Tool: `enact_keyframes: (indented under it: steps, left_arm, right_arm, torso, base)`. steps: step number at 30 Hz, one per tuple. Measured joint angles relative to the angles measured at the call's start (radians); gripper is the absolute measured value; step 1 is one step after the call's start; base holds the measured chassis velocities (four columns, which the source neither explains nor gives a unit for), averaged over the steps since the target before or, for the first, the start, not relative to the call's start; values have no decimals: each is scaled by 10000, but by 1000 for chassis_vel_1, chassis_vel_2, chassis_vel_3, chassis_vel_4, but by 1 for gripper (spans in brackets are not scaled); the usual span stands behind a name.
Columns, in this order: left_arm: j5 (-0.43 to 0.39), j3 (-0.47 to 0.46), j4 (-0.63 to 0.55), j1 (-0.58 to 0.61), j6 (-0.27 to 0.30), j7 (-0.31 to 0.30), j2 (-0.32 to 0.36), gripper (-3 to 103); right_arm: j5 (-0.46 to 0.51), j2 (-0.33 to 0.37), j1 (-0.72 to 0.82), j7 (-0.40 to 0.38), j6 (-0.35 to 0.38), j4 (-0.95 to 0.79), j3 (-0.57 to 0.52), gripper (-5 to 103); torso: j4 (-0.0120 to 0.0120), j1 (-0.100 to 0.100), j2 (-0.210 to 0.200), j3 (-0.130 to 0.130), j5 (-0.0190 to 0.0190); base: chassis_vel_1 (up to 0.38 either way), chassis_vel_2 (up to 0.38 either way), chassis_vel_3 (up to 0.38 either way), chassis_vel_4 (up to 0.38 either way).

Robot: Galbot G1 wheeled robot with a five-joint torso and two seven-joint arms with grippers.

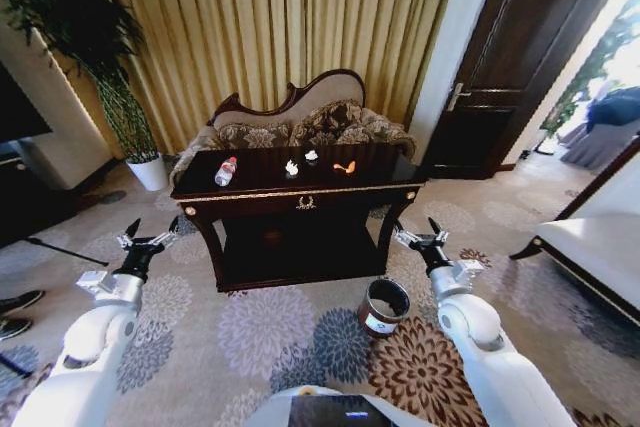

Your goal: Move to the front of the table and place the trash on the table into the trash bin.

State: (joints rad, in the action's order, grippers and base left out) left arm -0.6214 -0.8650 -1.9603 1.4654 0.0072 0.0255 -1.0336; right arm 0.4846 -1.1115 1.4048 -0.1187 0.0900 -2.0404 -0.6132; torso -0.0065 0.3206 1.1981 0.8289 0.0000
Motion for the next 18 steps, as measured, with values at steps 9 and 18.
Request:
enact_keyframes:
  steps: [9, 18]
  left_arm:
    - [-9, -6, -9, -8, 71, 88, 12, 100]
    - [-9, -8, -4, 28, 70, 128, -21, 100]
  right_arm:
    - [-10, -40, 1, -1, 0, 12, 0, 100]
    - [-25, -61, 8, -1, 0, 37, 9, 100]
  torso:
    - [-2, 0, 0, 0, -1]
    - [0, 0, -2, 0, 0]
  base:
    - [-133, 118, 116, -129]
    - [-109, 155, 141, -127]
